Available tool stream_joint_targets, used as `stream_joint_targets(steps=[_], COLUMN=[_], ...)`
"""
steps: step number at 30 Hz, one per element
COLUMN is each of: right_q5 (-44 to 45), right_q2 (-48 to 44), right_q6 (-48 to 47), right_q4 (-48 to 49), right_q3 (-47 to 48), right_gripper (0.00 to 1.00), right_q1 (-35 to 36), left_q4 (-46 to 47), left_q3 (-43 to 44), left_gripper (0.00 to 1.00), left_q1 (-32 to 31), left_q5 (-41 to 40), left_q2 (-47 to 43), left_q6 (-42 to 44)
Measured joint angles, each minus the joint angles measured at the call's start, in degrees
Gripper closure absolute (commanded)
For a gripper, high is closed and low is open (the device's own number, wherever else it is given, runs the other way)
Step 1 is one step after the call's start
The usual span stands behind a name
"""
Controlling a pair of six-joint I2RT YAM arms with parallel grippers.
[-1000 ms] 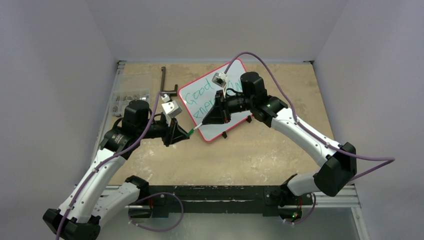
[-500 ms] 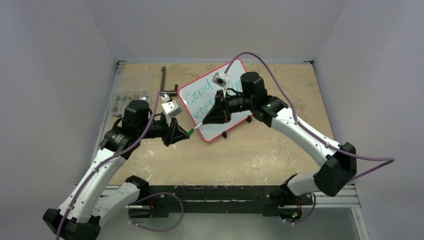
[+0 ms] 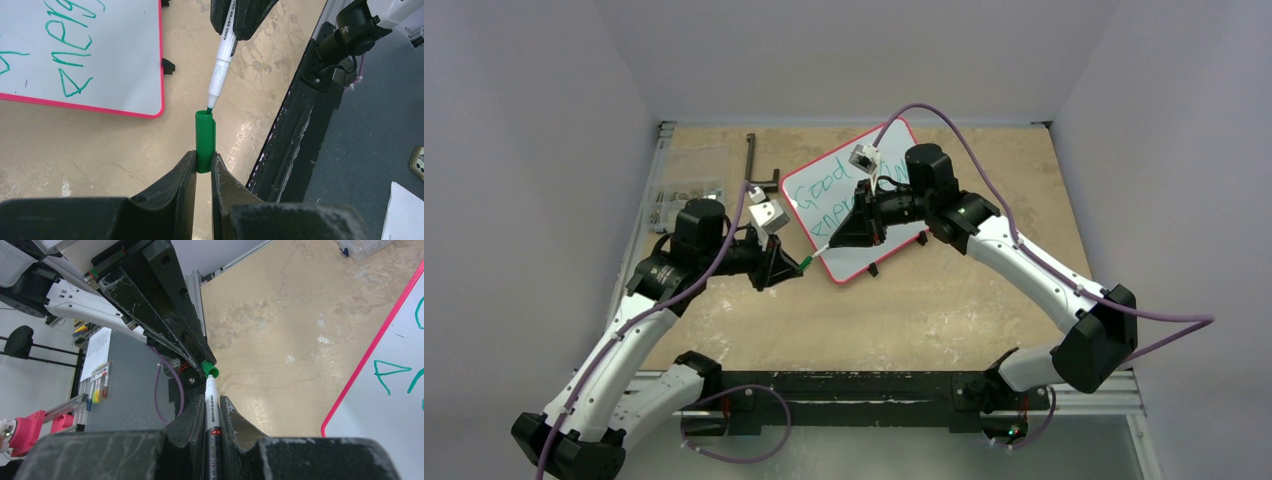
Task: Write a sentence on the whiteboard
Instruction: Close the whiteboard marker at the center of the board.
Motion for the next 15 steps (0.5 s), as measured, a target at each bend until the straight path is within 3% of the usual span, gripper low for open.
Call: stream_joint_targets(steps=[15], right_q5=[-0.1], right_q2=[0.0], right_q6=[-0.2], right_q4=[-0.4], right_q3=[0.0], right_gripper=[1.0], right_q1=[0.0], left_q4=[0.0], left_q3=[0.0], left_gripper=[1.0], left_q1=[0.0], left_q5=[0.3], left_q2=[0.6], left_q6=[0.0])
